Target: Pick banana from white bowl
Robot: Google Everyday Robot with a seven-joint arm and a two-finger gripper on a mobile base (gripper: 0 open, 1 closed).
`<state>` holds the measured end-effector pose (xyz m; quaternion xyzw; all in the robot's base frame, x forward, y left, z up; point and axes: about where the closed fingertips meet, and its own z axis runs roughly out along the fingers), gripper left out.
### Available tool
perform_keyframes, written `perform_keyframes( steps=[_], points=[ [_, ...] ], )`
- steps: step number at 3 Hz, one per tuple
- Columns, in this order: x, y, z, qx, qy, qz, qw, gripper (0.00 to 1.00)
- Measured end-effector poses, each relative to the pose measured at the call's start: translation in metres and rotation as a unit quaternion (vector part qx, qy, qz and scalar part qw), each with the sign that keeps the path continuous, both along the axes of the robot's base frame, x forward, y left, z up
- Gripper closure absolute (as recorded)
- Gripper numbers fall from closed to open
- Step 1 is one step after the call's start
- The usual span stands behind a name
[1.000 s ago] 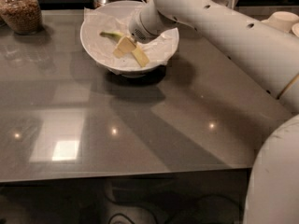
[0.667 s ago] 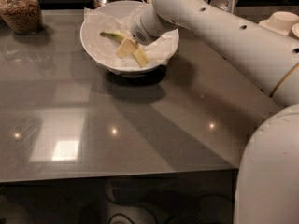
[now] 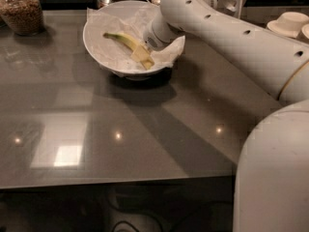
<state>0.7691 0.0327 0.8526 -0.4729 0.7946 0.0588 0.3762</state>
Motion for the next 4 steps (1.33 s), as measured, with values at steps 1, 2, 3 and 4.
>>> perform_keyframes(
  steps=[1, 2, 3, 4],
  points=[
    [0.003, -0.012, -0.010, -0.009, 0.009, -0.018, 0.9998, 0.60],
    [0.003, -0.013, -0.010, -0.010, 0.009, -0.019, 0.9997, 0.82],
    [0.001, -0.008, -0.001, 0.002, 0.009, -0.015, 0.9998, 1.00],
    [-0.002, -0.002, 0.018, 0.028, 0.002, -0.009, 0.9996, 1.00]
  ],
)
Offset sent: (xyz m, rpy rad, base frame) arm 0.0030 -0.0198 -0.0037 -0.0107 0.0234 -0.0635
